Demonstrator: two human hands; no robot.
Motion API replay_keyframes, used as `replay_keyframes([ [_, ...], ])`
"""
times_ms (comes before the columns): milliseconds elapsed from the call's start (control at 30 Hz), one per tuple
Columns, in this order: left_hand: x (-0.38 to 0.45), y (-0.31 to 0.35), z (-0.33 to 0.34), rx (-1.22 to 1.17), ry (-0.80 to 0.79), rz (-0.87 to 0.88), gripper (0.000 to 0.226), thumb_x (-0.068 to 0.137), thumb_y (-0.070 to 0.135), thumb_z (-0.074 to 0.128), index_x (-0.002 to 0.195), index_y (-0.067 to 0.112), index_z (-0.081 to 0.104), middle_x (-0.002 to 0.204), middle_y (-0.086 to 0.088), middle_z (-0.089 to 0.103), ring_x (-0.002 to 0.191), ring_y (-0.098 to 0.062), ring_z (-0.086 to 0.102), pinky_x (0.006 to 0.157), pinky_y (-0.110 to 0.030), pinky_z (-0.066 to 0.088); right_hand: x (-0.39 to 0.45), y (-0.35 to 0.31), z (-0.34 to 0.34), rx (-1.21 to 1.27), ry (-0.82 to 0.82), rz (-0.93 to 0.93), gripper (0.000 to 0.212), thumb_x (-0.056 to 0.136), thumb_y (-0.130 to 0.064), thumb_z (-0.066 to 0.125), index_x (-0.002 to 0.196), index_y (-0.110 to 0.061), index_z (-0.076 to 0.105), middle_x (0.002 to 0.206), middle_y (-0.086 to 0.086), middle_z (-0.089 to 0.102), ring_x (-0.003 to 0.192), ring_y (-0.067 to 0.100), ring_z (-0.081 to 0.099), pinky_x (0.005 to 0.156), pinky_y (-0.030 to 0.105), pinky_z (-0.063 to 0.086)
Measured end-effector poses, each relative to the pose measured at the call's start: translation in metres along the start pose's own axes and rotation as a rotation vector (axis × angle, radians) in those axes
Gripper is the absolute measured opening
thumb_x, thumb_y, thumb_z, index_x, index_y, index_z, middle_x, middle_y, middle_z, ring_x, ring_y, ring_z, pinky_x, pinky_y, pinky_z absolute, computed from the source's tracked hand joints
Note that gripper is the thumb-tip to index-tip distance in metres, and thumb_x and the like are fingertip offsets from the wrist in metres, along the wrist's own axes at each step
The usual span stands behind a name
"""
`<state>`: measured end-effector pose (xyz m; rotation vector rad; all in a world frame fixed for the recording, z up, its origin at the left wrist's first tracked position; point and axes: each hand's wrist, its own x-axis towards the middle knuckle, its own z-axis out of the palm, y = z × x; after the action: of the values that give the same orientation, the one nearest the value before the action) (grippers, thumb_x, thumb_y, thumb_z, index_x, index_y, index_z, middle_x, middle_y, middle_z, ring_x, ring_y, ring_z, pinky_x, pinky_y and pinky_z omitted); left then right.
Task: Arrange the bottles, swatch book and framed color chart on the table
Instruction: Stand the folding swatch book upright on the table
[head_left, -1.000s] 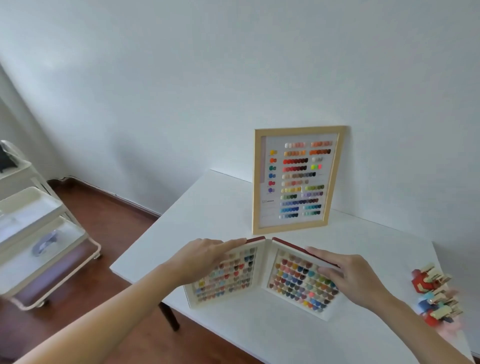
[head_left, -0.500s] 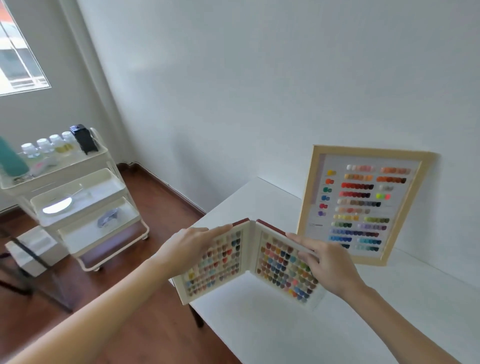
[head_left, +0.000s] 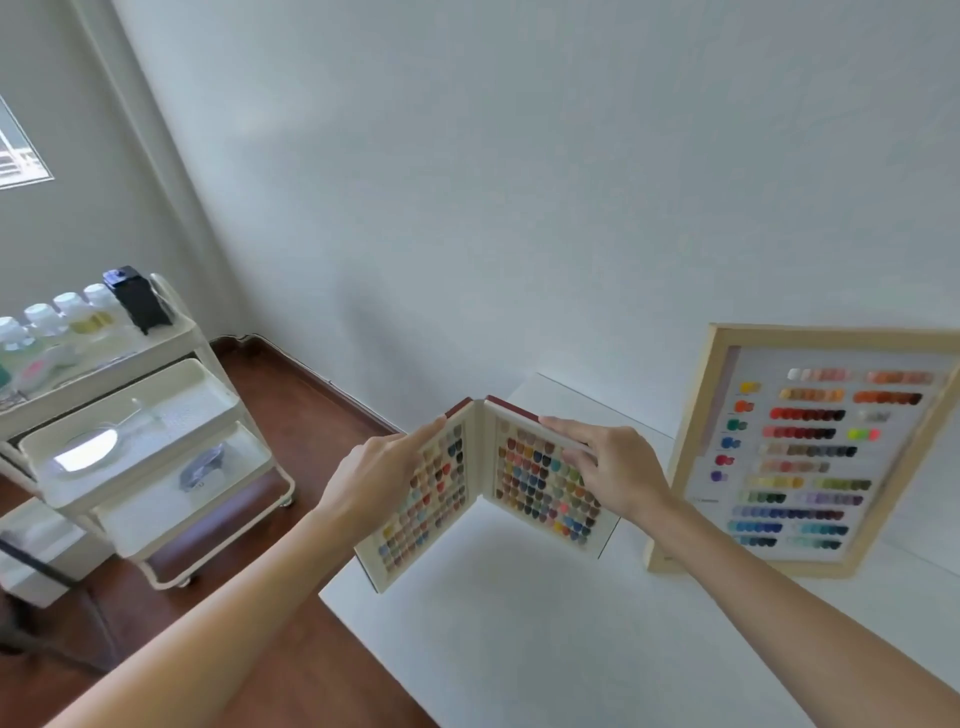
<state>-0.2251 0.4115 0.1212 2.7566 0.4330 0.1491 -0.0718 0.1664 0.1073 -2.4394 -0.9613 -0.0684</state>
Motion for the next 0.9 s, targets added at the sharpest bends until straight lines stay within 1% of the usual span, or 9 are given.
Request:
replay_keyframes([
  [100, 0.020, -0.008, 0.001, -0.028, -0.004, -0.028, 0.059, 0.098, 0.014, 0.039, 0.142, 0.053, 0.029, 0.110, 0.000, 0.068, 0.077, -0.025, 0.068, 0.066, -0.042, 0.060, 0.021, -0.001, 0.007, -0.006, 0.004, 0.024, 0.045, 0.090, -0.021, 0.060, 0.127, -0.045, 0.051, 0.105, -0.009, 0.073, 0.038, -0.005, 0.038, 0.048, 0.009, 0.036],
  [167, 0.033, -0.013, 0.003, -0.044, -0.003, -0.042, 0.062, 0.096, 0.012, 0.040, 0.141, 0.053, 0.030, 0.108, -0.002, 0.068, 0.077, -0.027, 0.067, 0.066, -0.042, 0.060, 0.032, -0.002, 0.011, -0.004, 0.006, 0.032, 0.044, 0.090, -0.020, 0.061, 0.127, -0.044, 0.052, 0.101, -0.008, 0.074, 0.039, -0.004, 0.043, 0.047, 0.009, 0.031],
  [300, 0.049, -0.018, 0.008, -0.042, -0.013, -0.051, 0.067, 0.094, 0.008, 0.042, 0.141, 0.053, 0.029, 0.103, -0.004, 0.069, 0.076, -0.029, 0.066, 0.066, -0.044, 0.059, 0.046, 0.000, 0.018, 0.027, 0.008, 0.030, 0.043, 0.090, -0.017, 0.061, 0.127, -0.039, 0.055, 0.109, -0.007, 0.072, 0.055, -0.023, 0.048, 0.047, 0.008, 0.031],
  [400, 0.058, -0.021, 0.013, -0.029, -0.018, -0.060, 0.068, 0.093, 0.007, 0.042, 0.141, 0.053, 0.029, 0.099, -0.005, 0.069, 0.074, -0.030, 0.066, 0.065, -0.044, 0.059, 0.053, 0.004, 0.022, 0.031, -0.002, 0.035, 0.044, 0.090, -0.016, 0.060, 0.127, -0.040, 0.055, 0.119, -0.005, 0.068, 0.052, -0.022, 0.048, 0.048, 0.011, 0.039],
  [533, 0.062, -0.024, 0.018, -0.029, -0.011, -0.064, 0.066, 0.095, 0.008, 0.042, 0.142, 0.053, 0.029, 0.097, -0.004, 0.068, 0.070, -0.028, 0.065, 0.057, -0.040, 0.058, 0.057, 0.009, 0.028, 0.027, 0.000, 0.056, 0.043, 0.091, -0.018, 0.060, 0.126, -0.042, 0.053, 0.114, -0.004, 0.071, 0.052, -0.016, 0.051, 0.055, 0.026, 0.055],
  [667, 0.064, -0.026, 0.020, -0.021, -0.006, -0.071, 0.067, 0.094, 0.008, 0.045, 0.141, 0.053, 0.028, 0.098, -0.003, 0.068, 0.068, -0.026, 0.066, 0.056, -0.039, 0.058, 0.060, 0.010, 0.033, 0.022, 0.021, 0.036, 0.044, 0.090, -0.018, 0.061, 0.127, -0.041, 0.054, 0.120, -0.004, 0.068, 0.054, -0.021, 0.049, 0.061, 0.028, 0.058],
  [700, 0.064, -0.026, 0.021, -0.020, -0.004, -0.067, 0.068, 0.094, 0.007, 0.046, 0.141, 0.052, 0.028, 0.098, -0.003, 0.068, 0.067, -0.026, 0.066, 0.055, -0.040, 0.059, 0.061, 0.010, 0.034, 0.025, 0.022, 0.030, 0.045, 0.090, -0.017, 0.061, 0.127, -0.041, 0.054, 0.120, -0.004, 0.068, 0.052, -0.020, 0.049, 0.059, 0.027, 0.057],
  [800, 0.065, -0.026, 0.023, -0.016, -0.001, -0.062, 0.066, 0.095, 0.008, 0.044, 0.141, 0.052, 0.027, 0.095, -0.002, 0.067, 0.064, -0.024, 0.065, 0.052, -0.038, 0.058, 0.062, 0.011, 0.035, 0.014, -0.002, 0.024, 0.046, 0.090, -0.019, 0.060, 0.128, -0.043, 0.051, 0.112, -0.003, 0.072, 0.043, -0.002, 0.048, 0.058, 0.023, 0.055],
  [900, 0.066, -0.025, 0.024, -0.015, -0.003, -0.076, 0.065, 0.095, 0.010, 0.043, 0.142, 0.051, 0.026, 0.090, 0.001, 0.061, 0.060, -0.017, 0.060, 0.044, -0.027, 0.047, 0.061, 0.010, 0.030, 0.034, -0.065, 0.021, 0.046, 0.091, -0.023, 0.059, 0.132, -0.042, 0.046, 0.103, -0.001, 0.073, 0.057, 0.006, 0.057, 0.068, 0.030, 0.058],
])
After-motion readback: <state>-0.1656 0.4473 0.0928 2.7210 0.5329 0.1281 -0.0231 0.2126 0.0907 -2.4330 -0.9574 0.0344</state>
